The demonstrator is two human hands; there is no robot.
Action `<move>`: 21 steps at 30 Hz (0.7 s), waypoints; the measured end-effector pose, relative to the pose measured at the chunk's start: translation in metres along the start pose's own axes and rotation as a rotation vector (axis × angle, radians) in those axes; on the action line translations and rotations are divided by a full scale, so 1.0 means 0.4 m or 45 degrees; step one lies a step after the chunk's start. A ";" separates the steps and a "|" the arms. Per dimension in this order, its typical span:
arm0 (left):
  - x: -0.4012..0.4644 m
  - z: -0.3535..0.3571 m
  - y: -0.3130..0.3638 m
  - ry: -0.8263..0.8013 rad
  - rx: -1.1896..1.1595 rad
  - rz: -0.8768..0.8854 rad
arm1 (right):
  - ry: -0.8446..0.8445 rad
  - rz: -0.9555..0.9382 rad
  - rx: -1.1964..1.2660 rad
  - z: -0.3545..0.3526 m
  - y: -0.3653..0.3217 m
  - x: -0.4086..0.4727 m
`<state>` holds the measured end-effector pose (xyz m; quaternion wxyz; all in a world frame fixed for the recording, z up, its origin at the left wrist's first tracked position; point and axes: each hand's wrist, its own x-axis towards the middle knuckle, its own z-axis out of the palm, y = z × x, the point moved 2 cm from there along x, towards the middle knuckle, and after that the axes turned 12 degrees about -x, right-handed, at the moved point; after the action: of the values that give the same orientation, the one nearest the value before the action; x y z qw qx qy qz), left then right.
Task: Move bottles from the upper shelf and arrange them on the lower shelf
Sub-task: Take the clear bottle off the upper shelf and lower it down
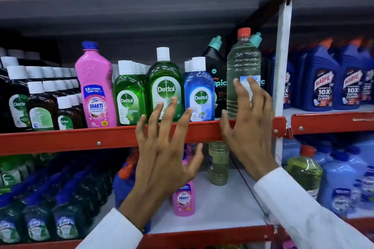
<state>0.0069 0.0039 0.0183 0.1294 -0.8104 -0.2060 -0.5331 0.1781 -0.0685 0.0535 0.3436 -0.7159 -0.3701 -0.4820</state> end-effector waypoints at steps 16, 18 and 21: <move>-0.047 0.105 -0.051 -0.136 0.010 -0.105 | -0.096 0.528 0.358 0.113 0.049 0.107; -0.045 0.106 -0.050 -0.138 0.010 -0.111 | -0.042 0.526 0.407 0.114 0.049 0.107; -0.045 0.112 -0.051 -0.130 0.031 -0.109 | 0.108 0.510 0.509 0.100 0.049 0.101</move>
<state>0.0273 0.0375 -0.0162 0.1057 -0.8254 -0.2531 -0.4935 0.2229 -0.0359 0.0772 0.5816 -0.6719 -0.2944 -0.3516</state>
